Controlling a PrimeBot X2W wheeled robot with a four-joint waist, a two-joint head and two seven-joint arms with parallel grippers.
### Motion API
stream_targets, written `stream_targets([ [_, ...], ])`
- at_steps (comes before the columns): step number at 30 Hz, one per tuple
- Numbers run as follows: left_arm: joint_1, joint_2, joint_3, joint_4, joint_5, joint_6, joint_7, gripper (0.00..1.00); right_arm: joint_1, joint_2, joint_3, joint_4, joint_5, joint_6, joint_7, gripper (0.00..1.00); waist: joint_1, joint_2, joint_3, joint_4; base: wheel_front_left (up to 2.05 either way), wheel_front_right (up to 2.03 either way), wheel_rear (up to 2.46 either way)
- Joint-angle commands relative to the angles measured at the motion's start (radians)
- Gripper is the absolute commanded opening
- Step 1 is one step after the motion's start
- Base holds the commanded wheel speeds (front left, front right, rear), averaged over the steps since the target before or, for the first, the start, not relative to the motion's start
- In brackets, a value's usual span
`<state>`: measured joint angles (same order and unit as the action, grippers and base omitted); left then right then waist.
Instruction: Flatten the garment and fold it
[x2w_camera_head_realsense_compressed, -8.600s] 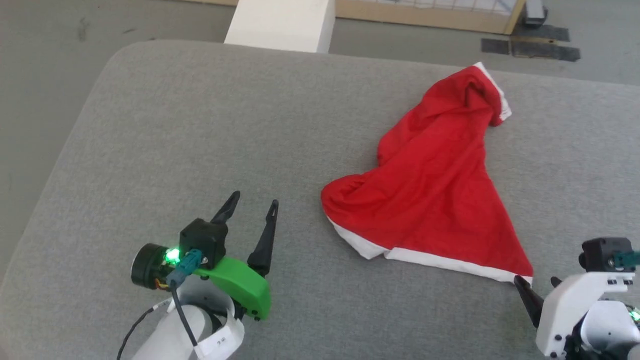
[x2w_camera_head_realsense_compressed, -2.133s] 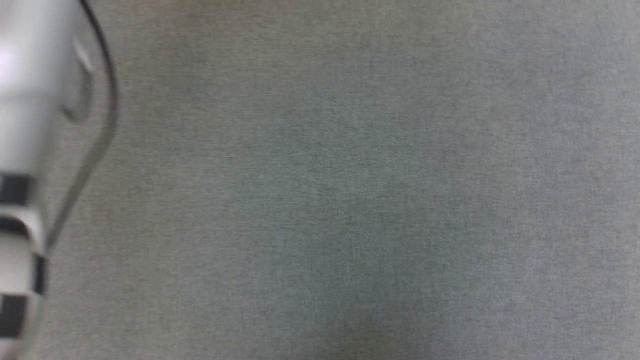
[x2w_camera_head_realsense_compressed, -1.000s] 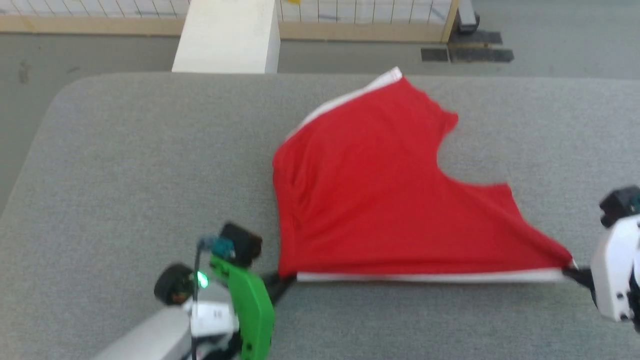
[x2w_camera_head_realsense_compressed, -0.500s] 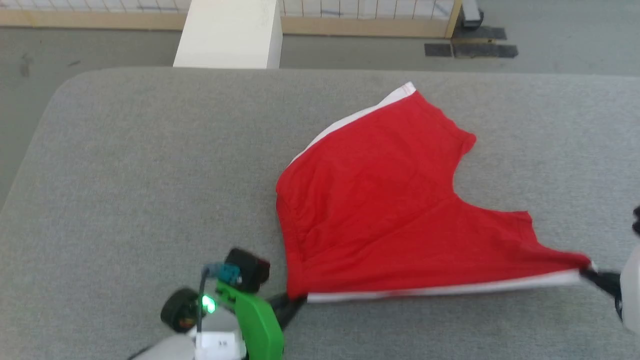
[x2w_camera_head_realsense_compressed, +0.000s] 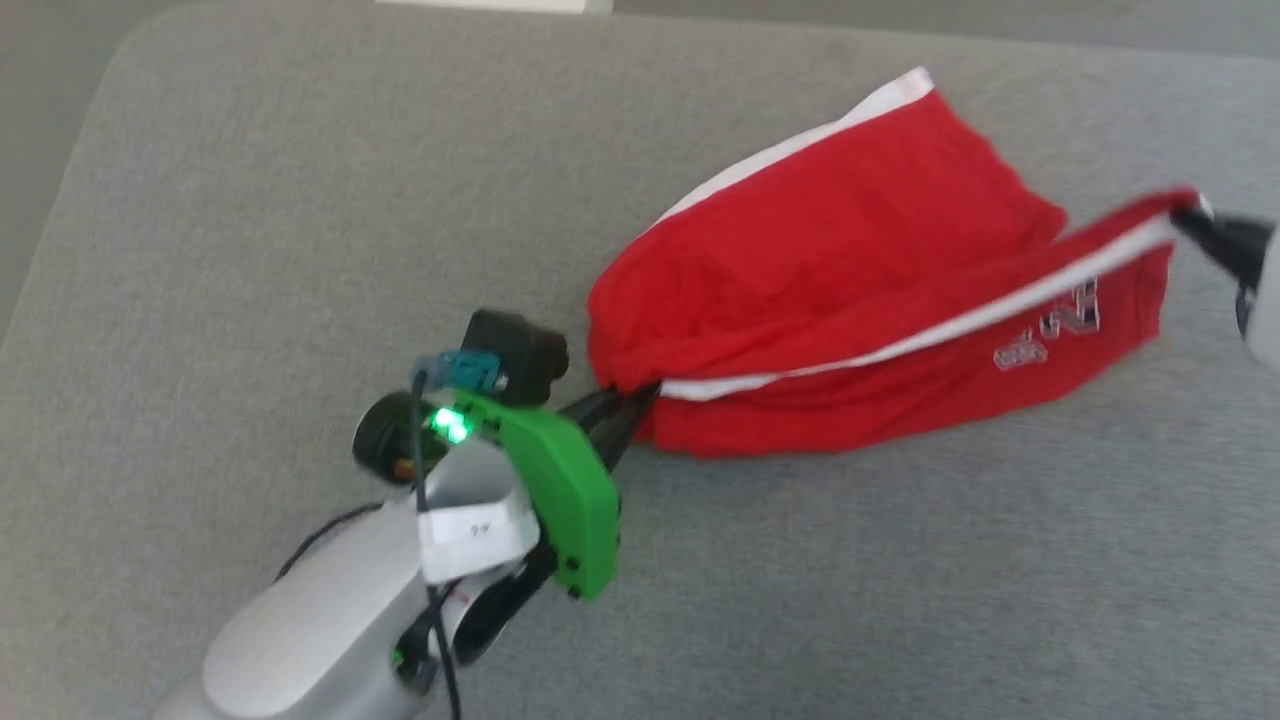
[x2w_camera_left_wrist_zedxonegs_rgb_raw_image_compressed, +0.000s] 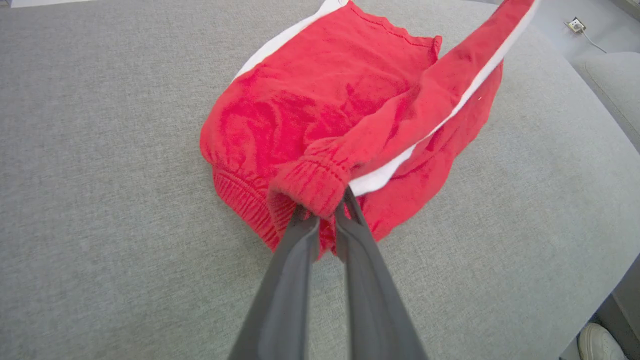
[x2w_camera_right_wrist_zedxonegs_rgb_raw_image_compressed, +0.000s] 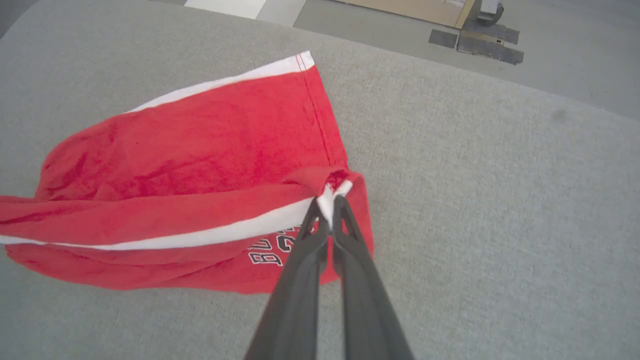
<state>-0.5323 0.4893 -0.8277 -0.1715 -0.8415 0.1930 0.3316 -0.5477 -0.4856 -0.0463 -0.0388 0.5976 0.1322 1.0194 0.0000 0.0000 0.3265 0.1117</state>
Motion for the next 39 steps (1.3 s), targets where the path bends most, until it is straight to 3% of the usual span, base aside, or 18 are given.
stream_targets([
  [1,-0.028,-0.013,0.003,0.011,0.01,-0.008,-0.008,0.0,-0.051,0.009,0.016,0.025,-0.02,-0.002,-0.002,0.0,0.0,0.0,0.077,0.07,0.0,0.0,0.0],
  [9,-0.124,-0.083,0.016,0.07,0.019,-0.027,-0.03,0.0,-0.284,-0.029,0.136,0.205,-0.123,-0.002,-0.02,0.0,0.0,0.0,0.153,0.141,0.0,0.0,0.0],
  [20,-0.202,-0.16,0.014,0.143,0.023,-0.047,-0.06,0.0,-0.507,-0.079,0.232,0.48,-0.229,-0.002,-0.178,0.0,0.0,0.0,0.213,0.21,0.0,0.0,0.0],
  [33,-0.229,-0.193,0.001,0.192,0.029,-0.062,-0.08,0.0,-0.588,-0.093,0.296,0.619,-0.247,-0.002,-0.283,0.0,0.0,0.0,0.247,0.237,0.0,0.0,0.0],
  [34,-0.23,-0.193,0.0,0.195,0.028,-0.063,-0.079,0.0,-0.59,-0.092,0.299,0.626,-0.247,-0.002,-0.287,0.41,0.0,0.0,0.246,0.236,0.0,0.0,0.0],
  [35,-0.23,-0.194,-0.001,0.198,0.028,-0.063,-0.078,0.13,-0.591,-0.091,0.306,0.633,-0.246,-0.002,-0.292,1.0,0.0,0.0,0.244,0.234,0.0,0.0,0.0],
  [37,-0.23,-0.194,-0.004,0.207,0.029,-0.061,-0.077,1.0,-0.59,-0.086,0.32,0.642,-0.236,-0.002,-0.308,1.0,0.0,0.0,0.236,0.23,0.0,0.0,0.0],
  [39,-0.229,-0.193,-0.005,0.218,0.03,-0.06,-0.077,1.0,-0.587,-0.083,0.331,0.649,-0.217,-0.002,-0.328,1.0,0.0,0.0,0.221,0.225,0.0,0.0,0.0],
])
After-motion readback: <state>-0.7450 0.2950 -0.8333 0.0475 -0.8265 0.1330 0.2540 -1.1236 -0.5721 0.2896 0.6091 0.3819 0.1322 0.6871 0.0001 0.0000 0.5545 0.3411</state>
